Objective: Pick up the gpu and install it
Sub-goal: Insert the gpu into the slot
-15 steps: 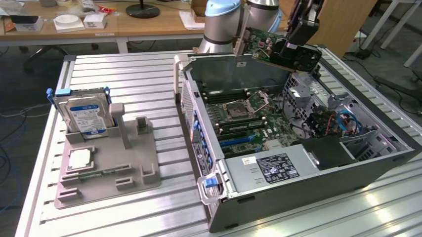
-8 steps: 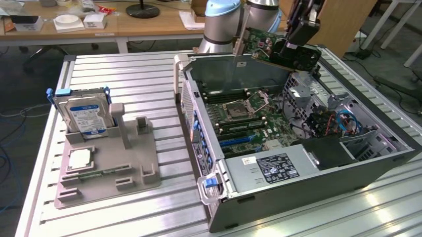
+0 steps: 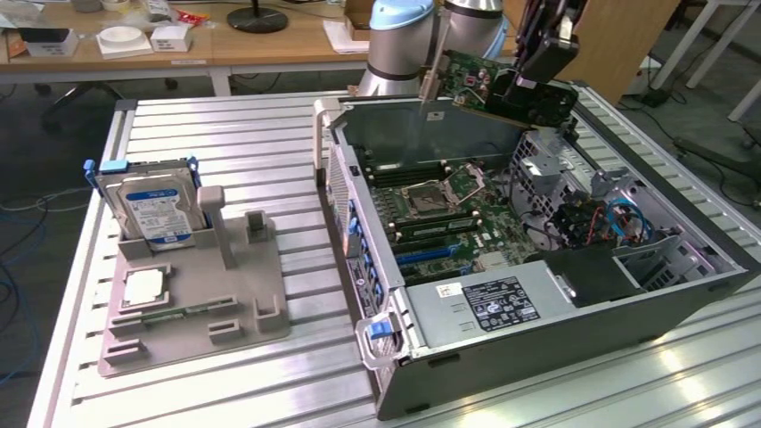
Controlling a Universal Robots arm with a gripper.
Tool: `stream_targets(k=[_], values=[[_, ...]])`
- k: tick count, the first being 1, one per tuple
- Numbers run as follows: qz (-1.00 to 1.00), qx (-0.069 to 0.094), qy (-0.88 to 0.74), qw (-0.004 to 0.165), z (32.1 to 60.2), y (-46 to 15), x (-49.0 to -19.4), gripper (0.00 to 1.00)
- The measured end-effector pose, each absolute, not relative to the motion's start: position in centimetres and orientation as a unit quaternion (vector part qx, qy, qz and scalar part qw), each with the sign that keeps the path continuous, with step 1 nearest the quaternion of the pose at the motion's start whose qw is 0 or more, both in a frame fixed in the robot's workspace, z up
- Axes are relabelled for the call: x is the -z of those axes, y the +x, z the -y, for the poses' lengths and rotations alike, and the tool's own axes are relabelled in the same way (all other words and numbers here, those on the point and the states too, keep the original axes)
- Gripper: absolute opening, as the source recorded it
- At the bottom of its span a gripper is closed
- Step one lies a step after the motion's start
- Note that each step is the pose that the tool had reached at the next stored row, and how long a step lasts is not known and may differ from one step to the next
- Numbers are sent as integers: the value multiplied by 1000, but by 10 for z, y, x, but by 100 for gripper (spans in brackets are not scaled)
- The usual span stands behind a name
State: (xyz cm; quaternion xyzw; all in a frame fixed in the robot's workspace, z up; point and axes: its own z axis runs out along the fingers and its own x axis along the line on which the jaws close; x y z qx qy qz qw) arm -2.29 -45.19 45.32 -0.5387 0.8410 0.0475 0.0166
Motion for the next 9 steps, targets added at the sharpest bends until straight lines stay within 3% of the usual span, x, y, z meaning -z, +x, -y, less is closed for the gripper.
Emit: stream_targets(k=[9], values=[[-830,-52,-554,18,452,-23,-453,27]])
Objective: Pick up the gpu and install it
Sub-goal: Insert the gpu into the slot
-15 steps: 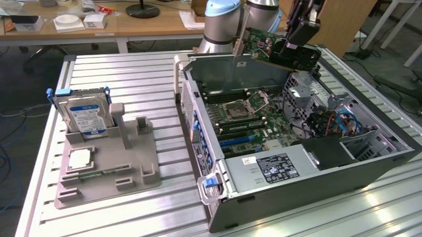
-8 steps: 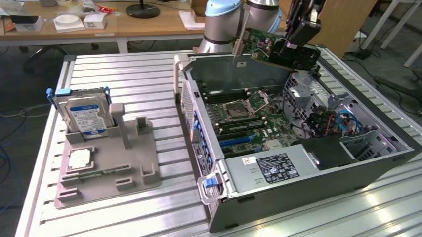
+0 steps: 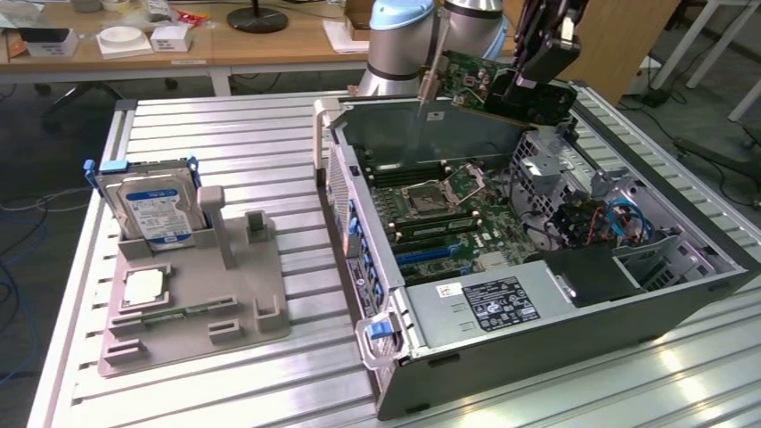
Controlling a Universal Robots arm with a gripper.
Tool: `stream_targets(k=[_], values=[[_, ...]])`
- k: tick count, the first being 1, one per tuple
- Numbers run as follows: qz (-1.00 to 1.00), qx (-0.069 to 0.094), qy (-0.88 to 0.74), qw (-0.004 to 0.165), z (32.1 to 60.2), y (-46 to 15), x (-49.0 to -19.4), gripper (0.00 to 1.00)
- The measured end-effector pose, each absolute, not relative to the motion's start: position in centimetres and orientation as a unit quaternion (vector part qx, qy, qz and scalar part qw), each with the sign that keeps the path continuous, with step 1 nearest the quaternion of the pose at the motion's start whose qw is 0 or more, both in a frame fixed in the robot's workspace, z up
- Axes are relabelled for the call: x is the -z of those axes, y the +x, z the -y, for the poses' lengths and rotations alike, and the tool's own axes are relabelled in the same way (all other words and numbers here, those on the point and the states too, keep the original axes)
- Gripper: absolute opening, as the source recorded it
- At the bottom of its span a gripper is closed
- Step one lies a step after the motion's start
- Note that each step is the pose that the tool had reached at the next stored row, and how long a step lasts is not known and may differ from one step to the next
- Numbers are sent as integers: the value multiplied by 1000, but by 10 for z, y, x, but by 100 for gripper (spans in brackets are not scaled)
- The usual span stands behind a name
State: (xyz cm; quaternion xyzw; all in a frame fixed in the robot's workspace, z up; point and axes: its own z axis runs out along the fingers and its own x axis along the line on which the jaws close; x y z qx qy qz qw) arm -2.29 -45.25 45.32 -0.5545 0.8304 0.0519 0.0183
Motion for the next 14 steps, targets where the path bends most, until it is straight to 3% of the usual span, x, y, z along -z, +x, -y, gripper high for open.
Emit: stream_targets(k=[14], values=[[-813,-59,-579,21,453,-23,-453,27]])
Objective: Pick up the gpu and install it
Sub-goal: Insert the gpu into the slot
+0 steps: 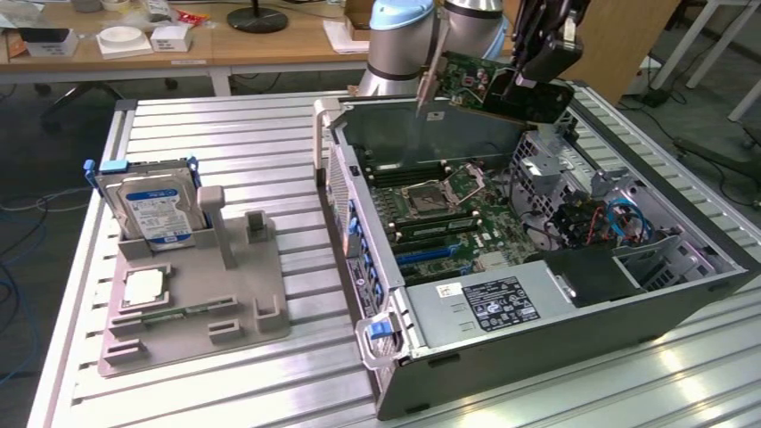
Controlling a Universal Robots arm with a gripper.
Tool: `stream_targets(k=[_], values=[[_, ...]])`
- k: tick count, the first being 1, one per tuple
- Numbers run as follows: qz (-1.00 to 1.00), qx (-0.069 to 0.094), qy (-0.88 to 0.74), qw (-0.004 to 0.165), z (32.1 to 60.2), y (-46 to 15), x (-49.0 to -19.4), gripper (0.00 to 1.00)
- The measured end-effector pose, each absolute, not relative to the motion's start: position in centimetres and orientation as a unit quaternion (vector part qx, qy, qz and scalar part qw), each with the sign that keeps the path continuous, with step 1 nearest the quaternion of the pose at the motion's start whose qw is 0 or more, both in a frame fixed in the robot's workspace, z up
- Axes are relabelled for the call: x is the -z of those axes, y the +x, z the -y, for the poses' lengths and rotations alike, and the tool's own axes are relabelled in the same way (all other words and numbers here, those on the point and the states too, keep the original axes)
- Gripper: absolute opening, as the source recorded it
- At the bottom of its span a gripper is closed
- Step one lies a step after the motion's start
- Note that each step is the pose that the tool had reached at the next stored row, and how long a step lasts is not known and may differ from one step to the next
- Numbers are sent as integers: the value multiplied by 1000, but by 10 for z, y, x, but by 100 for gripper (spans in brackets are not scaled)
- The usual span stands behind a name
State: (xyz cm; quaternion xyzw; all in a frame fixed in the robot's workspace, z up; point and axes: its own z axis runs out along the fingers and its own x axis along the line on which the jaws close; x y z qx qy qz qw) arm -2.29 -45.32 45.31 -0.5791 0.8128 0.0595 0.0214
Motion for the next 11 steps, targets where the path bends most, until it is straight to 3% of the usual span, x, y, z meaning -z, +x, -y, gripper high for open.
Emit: stream_targets(k=[11], values=[[-768,-61,-638,17,453,-23,-453,27]])
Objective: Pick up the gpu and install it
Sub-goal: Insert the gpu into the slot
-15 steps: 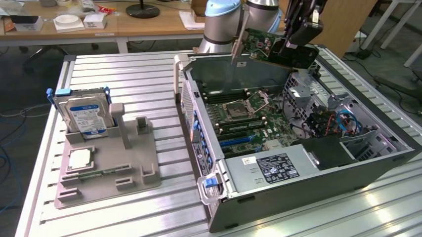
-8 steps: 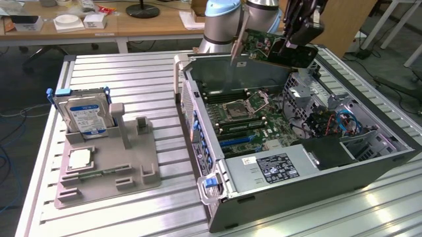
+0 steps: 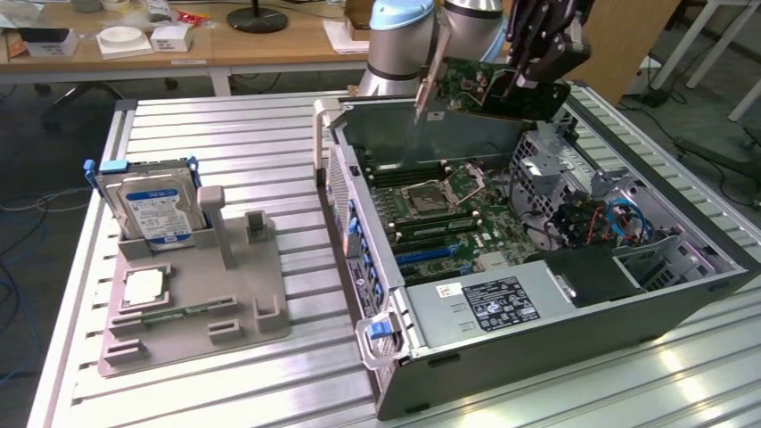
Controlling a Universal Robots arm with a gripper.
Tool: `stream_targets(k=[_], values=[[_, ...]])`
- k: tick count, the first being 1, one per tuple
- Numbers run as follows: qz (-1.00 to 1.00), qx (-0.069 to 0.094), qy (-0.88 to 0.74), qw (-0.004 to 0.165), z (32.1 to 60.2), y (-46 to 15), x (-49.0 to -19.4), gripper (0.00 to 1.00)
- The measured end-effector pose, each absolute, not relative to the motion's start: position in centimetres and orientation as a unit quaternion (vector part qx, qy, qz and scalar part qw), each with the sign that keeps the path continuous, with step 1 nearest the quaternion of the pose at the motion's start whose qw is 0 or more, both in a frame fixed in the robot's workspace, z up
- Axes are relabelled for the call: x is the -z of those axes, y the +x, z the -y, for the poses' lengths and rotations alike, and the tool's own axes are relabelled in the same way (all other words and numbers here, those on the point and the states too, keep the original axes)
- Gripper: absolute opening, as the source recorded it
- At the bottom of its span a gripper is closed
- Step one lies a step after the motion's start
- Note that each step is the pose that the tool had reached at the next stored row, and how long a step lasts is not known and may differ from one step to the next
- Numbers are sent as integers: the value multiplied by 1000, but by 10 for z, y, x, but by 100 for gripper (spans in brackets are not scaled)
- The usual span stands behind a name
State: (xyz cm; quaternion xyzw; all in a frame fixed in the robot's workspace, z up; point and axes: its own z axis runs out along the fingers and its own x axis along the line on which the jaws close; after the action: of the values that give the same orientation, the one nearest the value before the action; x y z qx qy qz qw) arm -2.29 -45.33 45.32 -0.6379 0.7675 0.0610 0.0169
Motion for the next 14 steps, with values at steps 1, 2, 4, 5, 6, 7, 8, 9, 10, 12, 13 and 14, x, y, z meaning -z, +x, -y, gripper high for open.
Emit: stream_targets(k=[1,2,4,5,6,7,8,9,10,12,13,14], values=[[-762,-61,-644,16,453,-23,-453,27],[-757,-61,-650,16,453,-23,-453,27],[-747,-61,-661,15,453,-23,-453,27],[-742,-62,-667,15,453,-23,-453,27],[-737,-62,-673,14,453,-23,-453,27],[-733,-62,-677,14,453,-23,-453,27],[-730,-62,-681,13,453,-23,-453,27],[-727,-62,-683,13,453,-23,-453,27],[-725,-62,-685,13,453,-23,-453,27],[-721,-61,-691,13,453,-23,-453,27],[-718,-59,-694,14,453,-23,-453,27],[-715,-58,-696,14,453,-23,-453,27]])
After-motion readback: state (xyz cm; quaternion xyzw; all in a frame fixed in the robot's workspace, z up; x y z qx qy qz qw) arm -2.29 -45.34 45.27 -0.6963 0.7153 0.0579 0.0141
